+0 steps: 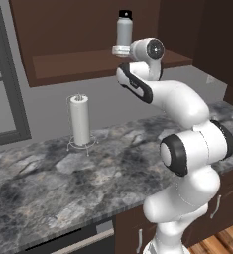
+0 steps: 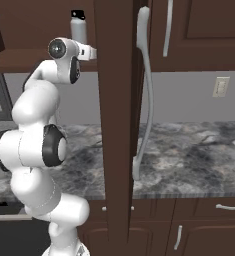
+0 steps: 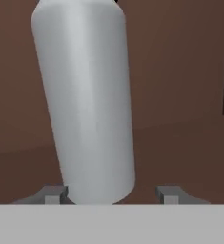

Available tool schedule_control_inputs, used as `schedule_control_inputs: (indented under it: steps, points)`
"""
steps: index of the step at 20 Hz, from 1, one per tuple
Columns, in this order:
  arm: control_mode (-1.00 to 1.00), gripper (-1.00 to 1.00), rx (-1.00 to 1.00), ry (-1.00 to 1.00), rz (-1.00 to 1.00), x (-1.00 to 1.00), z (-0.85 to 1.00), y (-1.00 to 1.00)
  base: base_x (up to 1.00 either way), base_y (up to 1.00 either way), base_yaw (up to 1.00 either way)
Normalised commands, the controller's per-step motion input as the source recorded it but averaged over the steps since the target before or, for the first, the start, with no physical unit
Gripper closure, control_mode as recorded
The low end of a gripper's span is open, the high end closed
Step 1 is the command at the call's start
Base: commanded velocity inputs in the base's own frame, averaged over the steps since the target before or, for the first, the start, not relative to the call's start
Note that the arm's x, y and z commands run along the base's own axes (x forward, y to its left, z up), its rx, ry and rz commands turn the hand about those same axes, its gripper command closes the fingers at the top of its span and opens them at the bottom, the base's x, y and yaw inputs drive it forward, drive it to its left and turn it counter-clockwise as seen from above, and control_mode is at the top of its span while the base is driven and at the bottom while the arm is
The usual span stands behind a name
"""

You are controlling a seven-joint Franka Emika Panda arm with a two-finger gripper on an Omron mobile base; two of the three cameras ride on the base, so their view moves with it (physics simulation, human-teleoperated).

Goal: Pick the water bottle, boxed drink, can from the counter and place them in the open cabinet.

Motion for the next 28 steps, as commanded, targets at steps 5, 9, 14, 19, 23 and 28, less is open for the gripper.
schedule_control_inputs:
  steps: [5,9,14,19,23,28]
  points:
    - [-1.0,-1.0,0.0,-0.02,0.0,-0.86,0.56,0.0,0.0,0.0,0.0]
    - [-1.0,-1.0,0.0,-0.02,0.0,-1.0,0.28,0.0,0.0,0.0,0.0]
    - [-1.0,-1.0,0.0,0.01,0.0,-1.0,0.03,0.0,0.0,0.0,0.0]
    - [-1.0,-1.0,0.0,0.1,0.0,-1.0,-0.03,0.0,0.0,0.0,0.0]
    - [-1.0,-1.0,0.01,0.18,0.0,-1.0,-0.06,0.0,0.0,0.0,0.0]
    - [-1.0,-1.0,0.0,0.25,0.0,-1.0,-0.16,0.0,0.0,0.0,0.0]
